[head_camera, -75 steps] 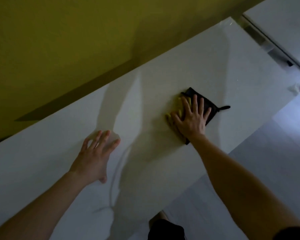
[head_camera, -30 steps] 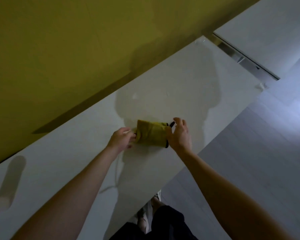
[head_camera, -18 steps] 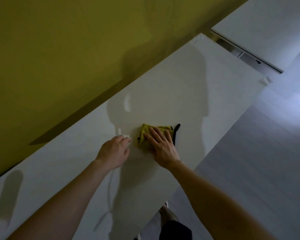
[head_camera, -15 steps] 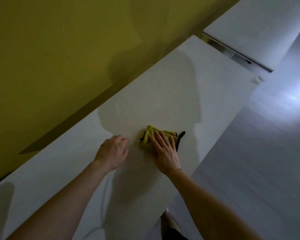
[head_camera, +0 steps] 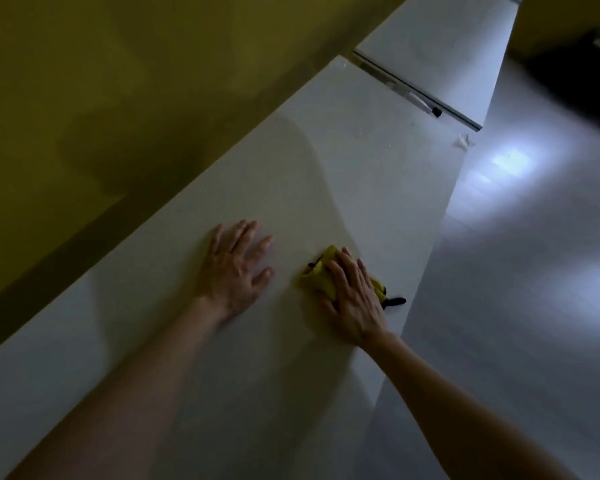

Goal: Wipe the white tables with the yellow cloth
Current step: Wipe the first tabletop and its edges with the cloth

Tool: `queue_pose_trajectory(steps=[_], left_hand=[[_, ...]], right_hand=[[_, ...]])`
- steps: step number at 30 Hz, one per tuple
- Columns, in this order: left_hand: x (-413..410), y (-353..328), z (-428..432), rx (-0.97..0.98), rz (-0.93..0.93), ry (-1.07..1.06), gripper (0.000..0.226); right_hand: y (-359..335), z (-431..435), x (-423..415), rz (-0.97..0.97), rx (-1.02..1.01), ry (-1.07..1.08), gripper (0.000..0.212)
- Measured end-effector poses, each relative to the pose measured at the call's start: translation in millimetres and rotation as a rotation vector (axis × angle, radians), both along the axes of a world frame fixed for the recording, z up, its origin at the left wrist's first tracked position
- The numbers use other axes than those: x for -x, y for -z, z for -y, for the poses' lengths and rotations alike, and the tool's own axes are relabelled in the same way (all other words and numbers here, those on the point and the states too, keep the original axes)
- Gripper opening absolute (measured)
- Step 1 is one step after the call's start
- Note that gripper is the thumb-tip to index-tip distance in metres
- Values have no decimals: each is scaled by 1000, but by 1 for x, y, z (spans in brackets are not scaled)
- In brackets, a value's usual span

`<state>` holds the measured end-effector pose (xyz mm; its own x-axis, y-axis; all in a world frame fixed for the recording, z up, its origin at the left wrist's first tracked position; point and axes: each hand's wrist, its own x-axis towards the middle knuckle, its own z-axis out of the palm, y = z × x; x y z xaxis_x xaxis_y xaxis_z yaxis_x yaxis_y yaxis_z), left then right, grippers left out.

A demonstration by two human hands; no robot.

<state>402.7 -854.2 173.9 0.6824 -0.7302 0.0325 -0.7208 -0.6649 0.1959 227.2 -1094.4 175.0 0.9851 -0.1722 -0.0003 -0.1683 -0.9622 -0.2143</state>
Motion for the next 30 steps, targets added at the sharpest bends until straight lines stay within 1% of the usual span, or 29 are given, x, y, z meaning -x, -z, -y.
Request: queue_pose_trajectory(steps=[2, 5, 7, 9, 12, 13, 14, 15, 17, 18, 19, 20, 21, 22, 24, 26, 27, 28, 29, 30], left_hand=[[0, 8, 0, 72, 42, -6, 70], [0, 11, 1, 120, 73, -24, 71], [1, 10, 1, 145, 82, -71, 72], [1, 9, 0, 153, 92, -131, 72], [4, 10, 0, 165, 95, -155, 70], [3, 10, 1, 172, 96, -157, 71], [2, 10, 2, 175, 96, -159, 71], [2, 10, 2, 175, 94, -161, 72], [2, 9, 3, 172, 97, -172, 73], [2, 8, 2, 173, 96, -180, 73], [2, 8, 2, 176, 87, -179, 73], [2, 8, 2, 176, 78, -171, 73], [4, 7, 2, 170, 74, -166, 73], [5, 7, 1, 166, 73, -167, 72], [3, 4, -1, 169, 66, -170, 72], [4, 2, -2, 177, 71, -160, 70], [5, 3, -2, 176, 77, -162, 70], [5, 3, -1, 174, 84, -164, 69], [4, 4, 0, 175, 86, -165, 69], [3, 5, 0, 180, 85, -165, 69]], right_hand=[[1, 4, -34, 5, -13, 74, 74], [-3, -5, -87, 22, -81, 236, 74], [-2, -20, -92, 9, -73, 253, 75], [-8, -38, -71, -6, -53, 134, 73], [-13, -33, -35, -46, 18, -213, 68], [-14, -18, -39, -43, 46, -279, 66], [-14, -2, -53, -28, 72, -281, 64], [-15, 13, -72, -16, 83, -199, 62], [-17, 30, -114, -8, 28, 143, 67], [-15, 28, -130, -12, -11, 281, 72], [-11, 18, -137, -15, -28, 359, 76], [-9, 3, -132, -15, -27, 367, 78], [-9, -15, -118, -25, -25, 309, 77], [-12, -33, -97, -44, -24, 190, 74], [-22, -51, -52, -107, -7, -123, 70], [-37, -35, -35, -181, 7, -377, 71], [-39, -15, -43, -184, 17, -455, 71], [-37, 4, -58, -166, 39, -486, 69], [-34, 23, -81, -136, 59, -438, 67], [-30, 38, -105, -95, 51, -290, 67]])
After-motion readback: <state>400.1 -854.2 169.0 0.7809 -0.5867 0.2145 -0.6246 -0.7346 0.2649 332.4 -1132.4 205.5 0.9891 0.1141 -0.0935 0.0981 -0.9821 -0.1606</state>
